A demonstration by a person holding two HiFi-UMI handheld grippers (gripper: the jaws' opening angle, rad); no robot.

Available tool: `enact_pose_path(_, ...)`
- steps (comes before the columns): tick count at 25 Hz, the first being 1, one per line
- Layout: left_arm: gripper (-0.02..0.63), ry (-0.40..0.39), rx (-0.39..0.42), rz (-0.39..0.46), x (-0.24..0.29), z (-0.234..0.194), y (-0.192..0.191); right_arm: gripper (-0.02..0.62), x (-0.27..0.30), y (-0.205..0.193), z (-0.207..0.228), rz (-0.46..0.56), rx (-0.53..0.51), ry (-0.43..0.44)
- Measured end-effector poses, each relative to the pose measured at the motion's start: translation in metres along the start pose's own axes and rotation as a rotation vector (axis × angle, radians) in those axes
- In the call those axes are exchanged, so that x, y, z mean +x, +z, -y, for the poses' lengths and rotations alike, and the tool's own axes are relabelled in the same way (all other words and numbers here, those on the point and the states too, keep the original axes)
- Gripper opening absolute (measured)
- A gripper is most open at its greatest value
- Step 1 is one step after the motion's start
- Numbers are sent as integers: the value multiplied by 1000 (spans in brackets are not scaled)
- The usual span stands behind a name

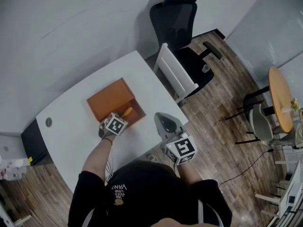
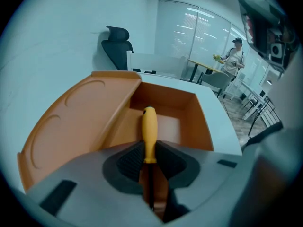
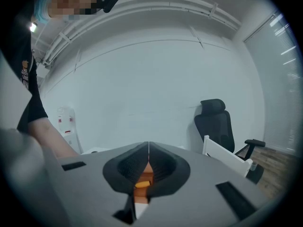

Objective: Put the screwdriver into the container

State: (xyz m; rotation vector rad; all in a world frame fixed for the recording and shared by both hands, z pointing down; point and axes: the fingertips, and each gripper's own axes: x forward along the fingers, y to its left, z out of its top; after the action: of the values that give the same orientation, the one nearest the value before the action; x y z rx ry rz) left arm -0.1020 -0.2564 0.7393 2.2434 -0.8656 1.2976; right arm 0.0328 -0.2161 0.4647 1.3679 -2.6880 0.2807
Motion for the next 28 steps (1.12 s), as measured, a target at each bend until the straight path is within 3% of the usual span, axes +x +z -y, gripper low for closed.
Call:
enact_pose_path(16,110,-52,-17,9,-2,5,2,12,5,2,-3,-1,1,27)
enact_pose_path(28,118,3,-34,95,-28,1,9,12,6,5,-11,4,-11,56)
